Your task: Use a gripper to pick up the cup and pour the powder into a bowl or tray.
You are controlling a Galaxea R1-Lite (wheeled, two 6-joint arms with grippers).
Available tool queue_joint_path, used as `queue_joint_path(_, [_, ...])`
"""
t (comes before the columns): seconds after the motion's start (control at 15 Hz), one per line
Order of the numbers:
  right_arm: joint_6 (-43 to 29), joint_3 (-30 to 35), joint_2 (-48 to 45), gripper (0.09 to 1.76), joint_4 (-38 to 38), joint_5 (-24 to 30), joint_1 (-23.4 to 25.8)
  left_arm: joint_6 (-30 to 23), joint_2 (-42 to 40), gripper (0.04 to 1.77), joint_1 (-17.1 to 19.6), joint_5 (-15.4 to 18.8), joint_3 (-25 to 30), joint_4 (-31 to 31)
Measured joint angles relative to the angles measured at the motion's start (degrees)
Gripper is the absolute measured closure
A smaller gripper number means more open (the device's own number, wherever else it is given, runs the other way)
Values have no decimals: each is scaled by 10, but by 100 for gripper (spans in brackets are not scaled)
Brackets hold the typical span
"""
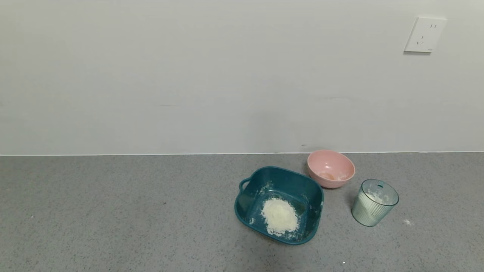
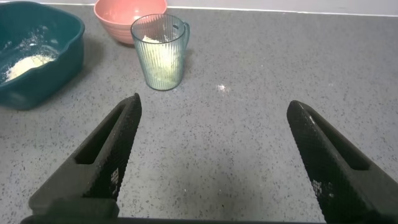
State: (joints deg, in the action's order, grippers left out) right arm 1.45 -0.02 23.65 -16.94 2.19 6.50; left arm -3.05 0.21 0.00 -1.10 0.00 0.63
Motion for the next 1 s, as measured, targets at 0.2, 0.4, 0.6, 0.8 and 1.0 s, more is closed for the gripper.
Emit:
queue_joint_path(0.2, [0,0,-54,15,46,2,1,0,0,9,0,0,0,0])
queue_joint_path(0.4, [-5,0,-96,15,71,-4,-17,0,0,9,0,0,0,0])
queue_joint_path(0.6, [-7,0,-135,15,81,-3,-47,0,0,9,0,0,0,0])
queue_joint_path(0.8, [-7,0,-186,15,106,-4,-59,0,0,9,0,0,0,0])
queue_joint_path(1.0, [-7,0,-223,15,112,-5,-62,0,0,9,0,0,0,0])
